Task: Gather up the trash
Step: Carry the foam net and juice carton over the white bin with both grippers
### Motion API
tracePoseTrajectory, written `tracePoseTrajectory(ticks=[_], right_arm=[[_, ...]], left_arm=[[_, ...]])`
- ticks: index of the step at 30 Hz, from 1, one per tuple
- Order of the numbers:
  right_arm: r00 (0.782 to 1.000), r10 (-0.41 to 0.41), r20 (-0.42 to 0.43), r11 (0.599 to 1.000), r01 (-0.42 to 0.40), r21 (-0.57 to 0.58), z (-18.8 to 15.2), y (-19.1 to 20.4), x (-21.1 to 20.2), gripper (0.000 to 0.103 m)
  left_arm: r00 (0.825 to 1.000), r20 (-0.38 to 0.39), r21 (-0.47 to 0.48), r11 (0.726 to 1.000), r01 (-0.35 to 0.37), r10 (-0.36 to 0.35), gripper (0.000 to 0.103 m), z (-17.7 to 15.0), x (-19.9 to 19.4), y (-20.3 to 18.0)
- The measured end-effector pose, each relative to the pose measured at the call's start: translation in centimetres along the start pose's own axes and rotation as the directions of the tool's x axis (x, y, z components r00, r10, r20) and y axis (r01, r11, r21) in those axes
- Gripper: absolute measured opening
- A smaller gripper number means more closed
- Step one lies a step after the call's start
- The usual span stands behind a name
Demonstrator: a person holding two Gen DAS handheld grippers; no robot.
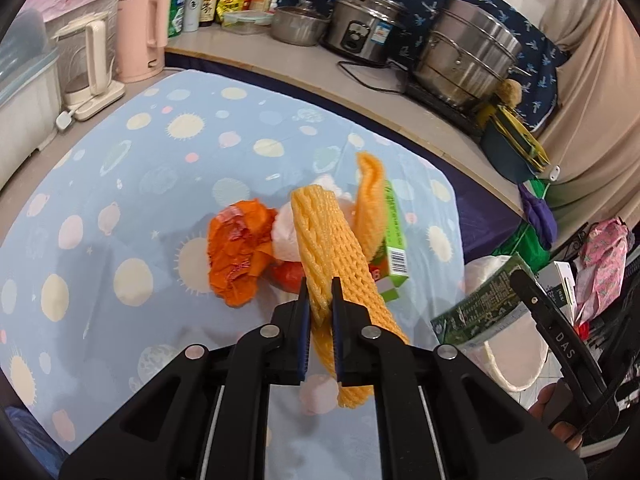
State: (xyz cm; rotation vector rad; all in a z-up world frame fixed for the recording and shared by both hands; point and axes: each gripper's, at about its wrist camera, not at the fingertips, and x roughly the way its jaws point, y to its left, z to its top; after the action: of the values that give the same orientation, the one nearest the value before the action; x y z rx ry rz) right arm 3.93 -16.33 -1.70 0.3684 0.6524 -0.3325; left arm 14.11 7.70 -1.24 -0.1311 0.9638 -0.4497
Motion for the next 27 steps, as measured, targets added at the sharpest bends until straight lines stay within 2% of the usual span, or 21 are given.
tracePoseTrajectory(ticks=[9,16,27], right_arm=[[0.996,-0.021,0.09,0.999,0.017,0.048,2.2,-2.5,-3.5,0.05],[0.984,-0.089,0.153,0.992,0.074,0.101,3.8,-6.4,-6.2,0.05],[0.966,-0.206,0.157,0.965,0.173,0.197,4.2,-14.0,-8.1,0.05]], left_arm=[[0.998,0.018,0.098,0.993,0.061,-0.063,0.008,0.5,-0.8,-5.4],[0.994,0.021,0.17,0.98,0.103,-0.108,0.008,0.6,-0.6,-10.2],[0.986,-0.013,0.291,0.943,0.164,-0.168,0.008,-0.7,0.8,-18.6]])
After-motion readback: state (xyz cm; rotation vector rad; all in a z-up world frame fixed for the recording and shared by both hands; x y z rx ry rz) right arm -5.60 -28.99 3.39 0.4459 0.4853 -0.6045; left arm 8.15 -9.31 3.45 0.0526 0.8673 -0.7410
